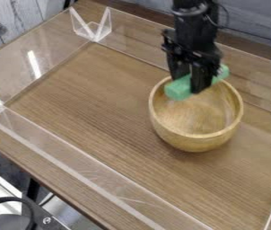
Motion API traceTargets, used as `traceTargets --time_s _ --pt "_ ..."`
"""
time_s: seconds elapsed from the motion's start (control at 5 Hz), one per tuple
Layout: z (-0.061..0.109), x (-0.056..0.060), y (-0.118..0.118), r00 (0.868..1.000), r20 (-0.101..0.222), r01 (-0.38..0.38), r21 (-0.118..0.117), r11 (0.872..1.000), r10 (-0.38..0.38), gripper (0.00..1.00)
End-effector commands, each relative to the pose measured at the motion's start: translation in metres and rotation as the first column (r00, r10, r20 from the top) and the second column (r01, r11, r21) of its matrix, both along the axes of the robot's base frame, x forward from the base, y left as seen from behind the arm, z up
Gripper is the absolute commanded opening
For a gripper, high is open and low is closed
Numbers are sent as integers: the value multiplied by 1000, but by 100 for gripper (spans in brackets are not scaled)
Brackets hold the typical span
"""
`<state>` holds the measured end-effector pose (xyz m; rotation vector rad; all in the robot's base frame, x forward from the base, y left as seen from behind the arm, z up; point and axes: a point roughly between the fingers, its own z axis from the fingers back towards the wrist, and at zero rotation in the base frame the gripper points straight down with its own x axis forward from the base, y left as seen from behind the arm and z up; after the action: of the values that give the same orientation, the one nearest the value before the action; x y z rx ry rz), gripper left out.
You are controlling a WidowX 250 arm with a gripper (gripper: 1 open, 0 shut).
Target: Remove the green block from inside the brown bowl and put it on the table
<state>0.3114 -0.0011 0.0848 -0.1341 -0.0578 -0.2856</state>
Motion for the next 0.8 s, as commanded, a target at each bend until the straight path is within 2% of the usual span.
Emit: traceTargets --time_s 0.0,0.2,0.4,0.6 --pt "32 21 38 992 107 -60 -7 998 61 0" --pt "26 32 78 990 101 -99 -14 995 100 0" --pt "13 45 86 993 92 -72 -23 997 74 0" --pt "8 51 85 991 100 -90 2 996 89 0"
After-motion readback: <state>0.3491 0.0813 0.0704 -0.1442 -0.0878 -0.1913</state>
